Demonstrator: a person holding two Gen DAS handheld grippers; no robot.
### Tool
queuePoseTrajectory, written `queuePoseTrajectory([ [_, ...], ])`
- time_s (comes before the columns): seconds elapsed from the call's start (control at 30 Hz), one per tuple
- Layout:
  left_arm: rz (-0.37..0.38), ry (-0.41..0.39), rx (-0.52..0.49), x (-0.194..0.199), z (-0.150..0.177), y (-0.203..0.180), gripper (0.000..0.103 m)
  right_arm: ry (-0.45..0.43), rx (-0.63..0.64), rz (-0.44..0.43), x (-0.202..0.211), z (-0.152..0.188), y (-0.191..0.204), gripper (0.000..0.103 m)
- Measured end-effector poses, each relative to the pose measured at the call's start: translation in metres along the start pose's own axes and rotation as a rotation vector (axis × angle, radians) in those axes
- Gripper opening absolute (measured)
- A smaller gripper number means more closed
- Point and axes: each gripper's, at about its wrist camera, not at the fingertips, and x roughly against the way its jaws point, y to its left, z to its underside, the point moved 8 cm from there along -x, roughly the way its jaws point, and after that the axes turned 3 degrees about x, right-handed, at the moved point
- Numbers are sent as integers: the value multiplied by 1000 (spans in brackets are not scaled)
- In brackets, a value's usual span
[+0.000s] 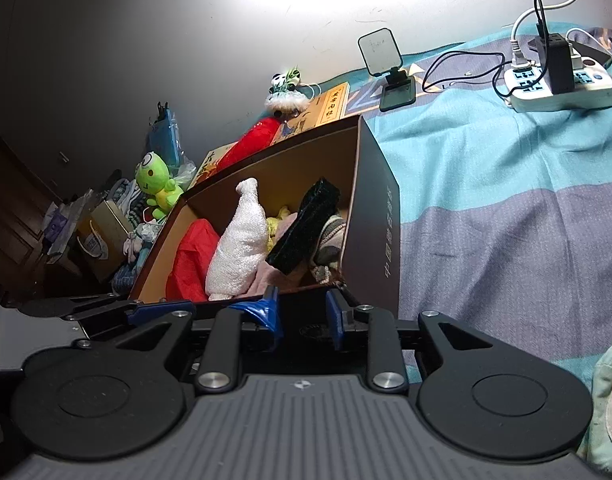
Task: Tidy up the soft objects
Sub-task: 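Lower the black cloth into the box and open the right gripper, then withdraw the right gripper toward the mint-green pouch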
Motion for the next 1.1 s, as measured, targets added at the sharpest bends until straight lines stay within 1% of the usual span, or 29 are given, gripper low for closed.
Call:
queuePoseTrajectory([
  [0.27, 2, 64, -8, -13, 17, -26, 57, 49, -24, 12, 12, 22, -21, 10],
  [0.47, 17, 89, -23, -20, 23, -46, 57, 77, -43, 29, 20, 35, -38, 10],
  [0.63, 30, 109, -43, -25, 28, -62, 58, 89, -56, 44, 27, 42, -50, 10],
  [0.83, 51, 127, -73, -30, 31, -82, 58, 82, -59, 75, 41, 48, -66, 10],
  [1.0, 96, 138, -98, -34, 33, -105, 59, 72, -52, 121, 60, 54, -85, 10],
  [1.1, 148, 139, -117, -35, 35, -122, 59, 59, -75, 165, 77, 57, -105, 10],
])
